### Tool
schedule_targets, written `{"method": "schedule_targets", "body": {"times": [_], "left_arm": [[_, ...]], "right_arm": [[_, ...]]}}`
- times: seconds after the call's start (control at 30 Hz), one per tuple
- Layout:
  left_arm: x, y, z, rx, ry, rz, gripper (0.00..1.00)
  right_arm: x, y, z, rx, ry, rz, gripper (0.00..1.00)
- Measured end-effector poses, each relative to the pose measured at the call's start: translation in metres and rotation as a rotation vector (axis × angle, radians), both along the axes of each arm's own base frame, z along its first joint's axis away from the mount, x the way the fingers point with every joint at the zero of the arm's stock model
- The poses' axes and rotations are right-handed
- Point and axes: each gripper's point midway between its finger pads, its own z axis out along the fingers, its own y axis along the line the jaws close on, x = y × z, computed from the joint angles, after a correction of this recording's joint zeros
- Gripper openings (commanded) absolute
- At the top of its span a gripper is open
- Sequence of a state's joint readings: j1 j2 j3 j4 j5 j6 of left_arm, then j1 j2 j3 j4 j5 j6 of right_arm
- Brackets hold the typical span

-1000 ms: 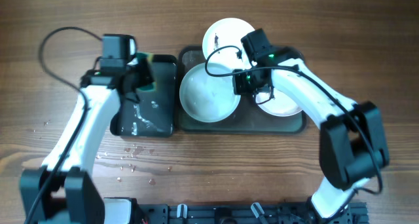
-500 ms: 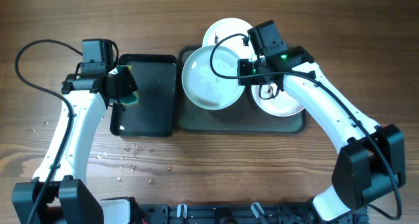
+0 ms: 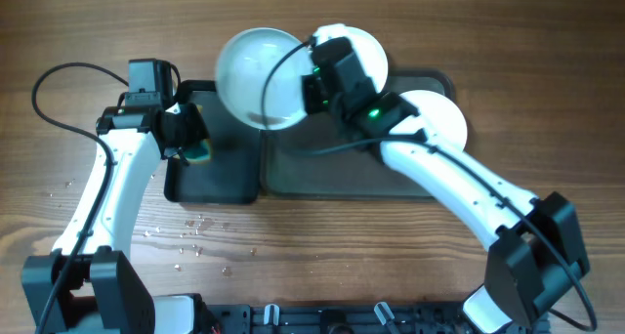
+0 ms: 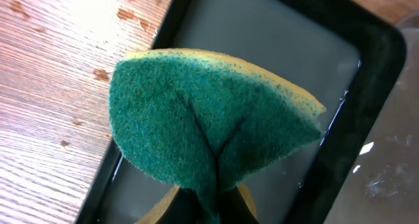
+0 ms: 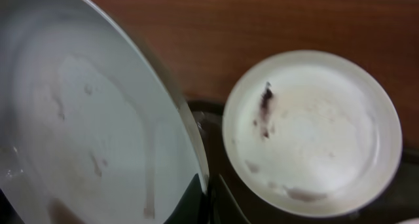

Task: Clean dirty plates on tray and stack at the side
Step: 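Lift the cleaned plate by its rim with the right gripper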

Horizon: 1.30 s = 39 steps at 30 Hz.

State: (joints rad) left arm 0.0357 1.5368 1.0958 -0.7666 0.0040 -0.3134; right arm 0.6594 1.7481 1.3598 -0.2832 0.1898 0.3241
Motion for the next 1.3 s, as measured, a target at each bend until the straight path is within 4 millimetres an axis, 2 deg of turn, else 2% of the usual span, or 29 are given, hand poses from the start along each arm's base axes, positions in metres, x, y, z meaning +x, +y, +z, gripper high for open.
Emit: {"method": "schedule_targets", "body": {"times": [0.17,0.23,0.33,0.37,0.47,0.5,0.7,0.8,0.97,1.3], "left_arm": [[-0.012,-0.001,-0.016,-0.007,0.046,-0.002,0.04],[-0.017,-0.002,-0.021,-0.008,0.062,-0.001,0.04],[-0.022,-0.002,-0.026,-0.015,0.077,0.01,0.04],[-0.022,-0.002,-0.026,-0.016,0.079,0.012,0.04],[-0.023,-0.002,-0.028,-0.019,0.083,0.018,0.04],[-0.024,-0.002,-0.028,-0.019,0.085,0.019,0.04],[-0.026,-0.003,-0.03,-0.02,0.09,0.022,0.04],[-0.025,-0.003,-0.03,-0.021,0.09,0.022,0.04],[-0.024,-0.003,-0.03,-0.024,0.086,0.021,0.04],[-0.023,-0.003,-0.03,-0.023,0.081,0.021,0.04]], "right_arm": [[-0.002,0.042,0.03,-0.015,-0.194,0.05,0.04],[-0.001,0.053,0.033,-0.059,-0.265,0.066,0.04],[0.002,0.066,0.029,-0.141,-0.339,0.095,0.04],[0.004,0.075,0.023,-0.221,-0.397,0.13,0.04],[0.009,0.085,0.031,-0.312,-0.51,0.163,0.04],[0.01,0.087,0.036,-0.337,-0.545,0.17,0.04],[0.015,0.093,0.097,-0.496,-0.833,0.178,0.05],[0.01,0.097,0.111,-0.583,-0.913,0.194,0.05],[-0.002,0.11,0.116,-0.718,-0.98,0.264,0.04],[-0.003,0.111,0.116,-0.767,-0.99,0.28,0.04]]}}
